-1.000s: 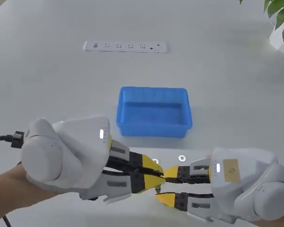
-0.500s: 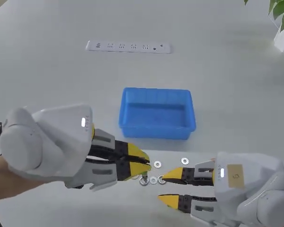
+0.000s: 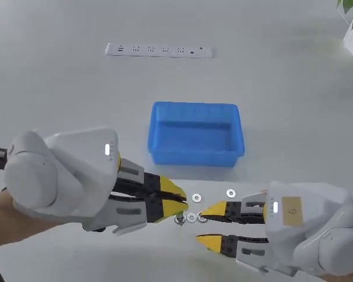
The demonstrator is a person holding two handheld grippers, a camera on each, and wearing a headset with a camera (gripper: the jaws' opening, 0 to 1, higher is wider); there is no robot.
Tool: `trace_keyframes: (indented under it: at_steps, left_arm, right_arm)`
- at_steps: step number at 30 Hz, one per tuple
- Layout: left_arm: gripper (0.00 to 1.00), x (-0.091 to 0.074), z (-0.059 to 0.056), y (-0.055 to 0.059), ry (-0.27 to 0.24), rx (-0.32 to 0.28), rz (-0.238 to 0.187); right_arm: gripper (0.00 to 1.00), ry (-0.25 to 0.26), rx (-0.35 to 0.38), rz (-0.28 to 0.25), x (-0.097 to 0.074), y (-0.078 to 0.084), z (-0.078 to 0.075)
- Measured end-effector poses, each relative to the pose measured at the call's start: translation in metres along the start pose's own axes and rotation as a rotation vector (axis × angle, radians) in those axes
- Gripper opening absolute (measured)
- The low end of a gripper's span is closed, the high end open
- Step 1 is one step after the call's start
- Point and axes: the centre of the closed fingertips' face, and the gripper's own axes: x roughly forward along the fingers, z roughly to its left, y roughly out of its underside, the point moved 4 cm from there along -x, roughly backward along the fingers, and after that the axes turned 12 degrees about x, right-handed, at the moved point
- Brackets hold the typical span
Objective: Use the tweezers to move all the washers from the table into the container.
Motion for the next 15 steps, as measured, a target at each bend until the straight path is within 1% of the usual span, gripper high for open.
trace_keyframes:
  at_steps: [1,5,9,12,13,15]
  left_arm:
    - [0.07,0.0,-0.001,0.001,0.004,-0.003,0.006]
    - [0.07,0.0,0.001,0.001,-0.011,0.005,0.006]
    - [0.07,0.0,0.0,0.001,-0.007,0.011,0.006]
    - [0.07,0.0,0.0,0.001,-0.011,0.013,0.004]
    - [0.07,0.001,0.0,0.001,-0.017,0.011,0.005]
    - [0.07,0.001,-0.001,0.0,-0.012,0.002,0.001]
  right_arm:
    - [0.18,-0.001,0.0,0.001,0.0,0.0,0.0]
    - [0.18,-0.001,0.001,0.003,-0.001,0.002,0.001]
    - [0.18,-0.005,0.002,0.001,0.001,0.001,0.002]
    - [0.18,-0.006,0.0,-0.009,0.006,-0.005,0.001]
    - [0.18,-0.015,0.008,-0.01,0.011,-0.007,0.0]
    - [0.2,-0.022,0.023,-0.001,0.018,-0.009,-0.002]
